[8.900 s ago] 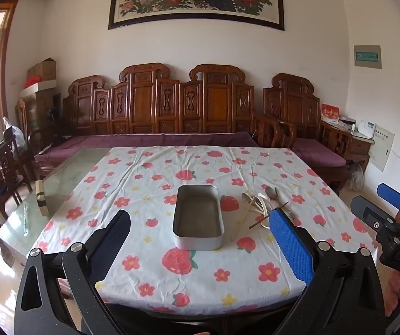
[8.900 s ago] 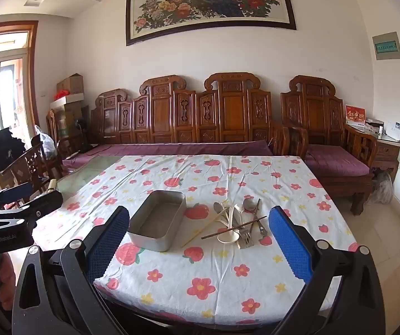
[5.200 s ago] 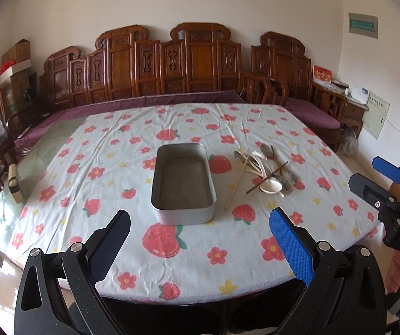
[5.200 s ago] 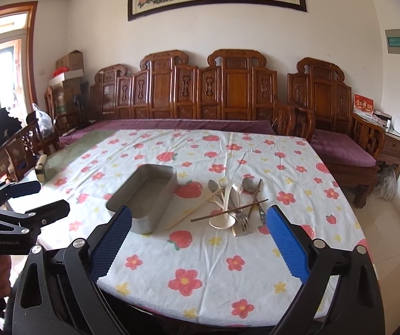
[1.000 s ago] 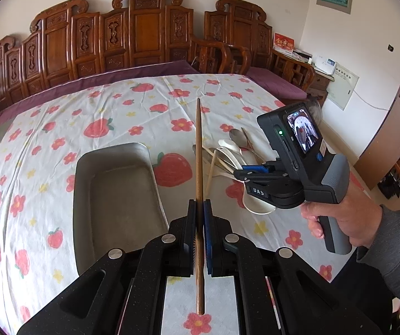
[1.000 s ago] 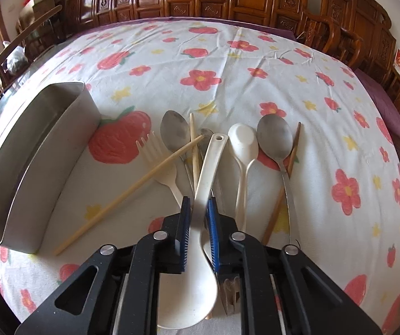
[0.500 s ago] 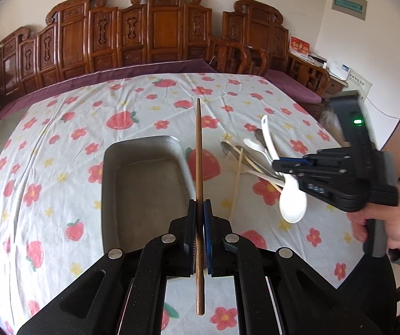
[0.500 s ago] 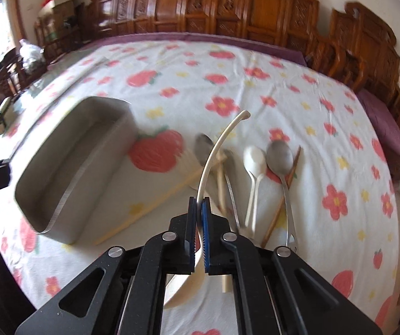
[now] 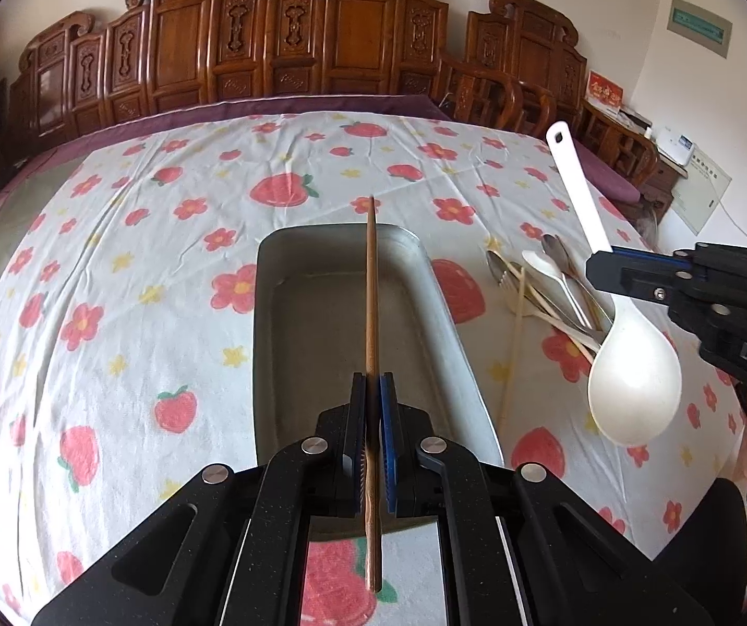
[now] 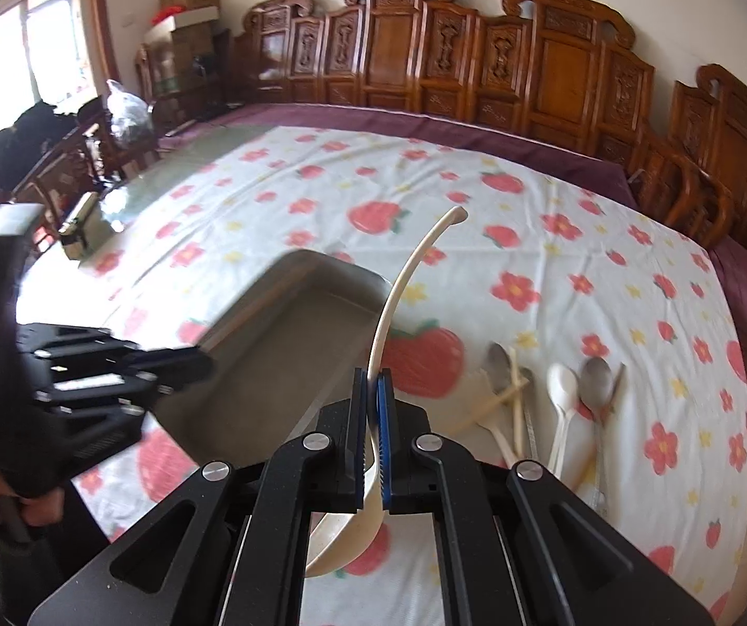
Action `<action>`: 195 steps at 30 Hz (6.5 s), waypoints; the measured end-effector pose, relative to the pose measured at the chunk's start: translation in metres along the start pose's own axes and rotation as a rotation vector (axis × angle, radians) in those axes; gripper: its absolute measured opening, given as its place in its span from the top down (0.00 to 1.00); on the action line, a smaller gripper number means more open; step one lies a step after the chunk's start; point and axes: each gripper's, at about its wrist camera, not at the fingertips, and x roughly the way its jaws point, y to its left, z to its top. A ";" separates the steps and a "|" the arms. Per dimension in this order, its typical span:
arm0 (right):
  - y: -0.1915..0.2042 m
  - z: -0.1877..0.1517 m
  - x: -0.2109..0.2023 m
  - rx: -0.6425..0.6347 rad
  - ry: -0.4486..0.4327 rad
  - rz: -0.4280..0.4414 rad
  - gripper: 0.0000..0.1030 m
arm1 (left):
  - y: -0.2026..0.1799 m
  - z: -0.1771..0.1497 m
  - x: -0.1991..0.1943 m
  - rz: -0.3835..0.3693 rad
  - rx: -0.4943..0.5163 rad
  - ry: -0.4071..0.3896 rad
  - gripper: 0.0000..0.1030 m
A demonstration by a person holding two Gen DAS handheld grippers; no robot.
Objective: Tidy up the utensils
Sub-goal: 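Carry the white spoon over the grey tray and lower it in with the right tool, then open the right tool to release the white spoon and withdraw, then close the right tool on the handle of a steel spoon, then lift the steel spoon from the pile with the right tool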
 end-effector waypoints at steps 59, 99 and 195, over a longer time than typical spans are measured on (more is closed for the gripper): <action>-0.033 -0.058 -0.006 0.069 -0.018 0.074 0.90 | -0.023 0.010 -0.034 -0.024 0.044 -0.086 0.73; -0.198 -0.074 0.082 0.211 0.219 -0.181 0.77 | -0.114 -0.002 0.015 -0.068 0.179 0.019 0.72; -0.142 -0.081 -0.019 0.122 0.032 -0.037 0.92 | -0.132 0.052 0.068 0.004 0.239 0.127 0.96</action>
